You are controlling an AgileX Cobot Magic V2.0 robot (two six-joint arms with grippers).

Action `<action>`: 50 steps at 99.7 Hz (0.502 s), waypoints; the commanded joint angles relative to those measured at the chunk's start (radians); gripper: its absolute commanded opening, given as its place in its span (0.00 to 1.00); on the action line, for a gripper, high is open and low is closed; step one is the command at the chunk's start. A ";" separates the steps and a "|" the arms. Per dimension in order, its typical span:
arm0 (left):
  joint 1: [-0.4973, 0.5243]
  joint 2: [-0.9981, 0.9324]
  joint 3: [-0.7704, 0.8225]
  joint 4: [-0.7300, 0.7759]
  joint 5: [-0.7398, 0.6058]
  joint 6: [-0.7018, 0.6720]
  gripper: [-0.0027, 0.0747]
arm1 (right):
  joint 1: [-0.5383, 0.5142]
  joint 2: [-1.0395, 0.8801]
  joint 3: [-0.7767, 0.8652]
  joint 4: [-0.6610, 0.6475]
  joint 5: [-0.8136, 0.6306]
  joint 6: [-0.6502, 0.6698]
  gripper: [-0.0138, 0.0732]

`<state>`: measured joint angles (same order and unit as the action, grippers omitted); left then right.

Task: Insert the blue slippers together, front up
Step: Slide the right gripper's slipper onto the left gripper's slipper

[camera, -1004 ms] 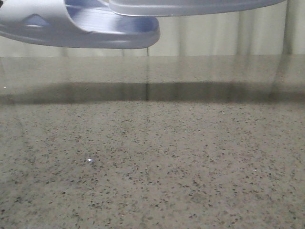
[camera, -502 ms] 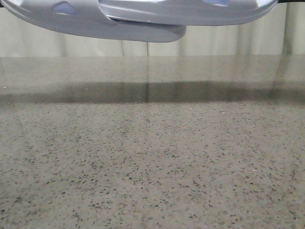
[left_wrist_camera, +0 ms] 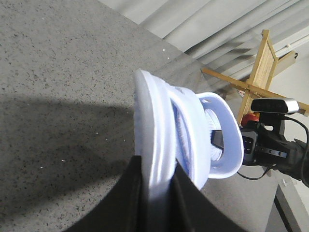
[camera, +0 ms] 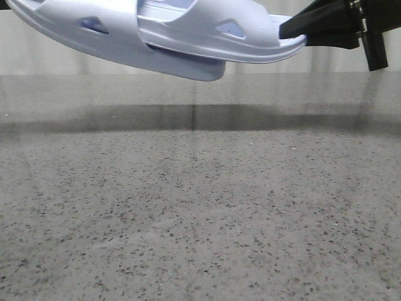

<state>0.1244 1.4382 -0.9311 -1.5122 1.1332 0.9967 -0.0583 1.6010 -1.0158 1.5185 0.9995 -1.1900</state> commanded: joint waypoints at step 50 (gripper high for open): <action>0.017 -0.034 -0.028 -0.082 0.134 0.001 0.06 | 0.023 0.022 -0.148 0.018 0.142 -0.013 0.16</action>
<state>0.1383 1.4382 -0.9311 -1.5180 1.0961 0.9984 -0.0121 1.6586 -1.1311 1.4990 0.9821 -1.1985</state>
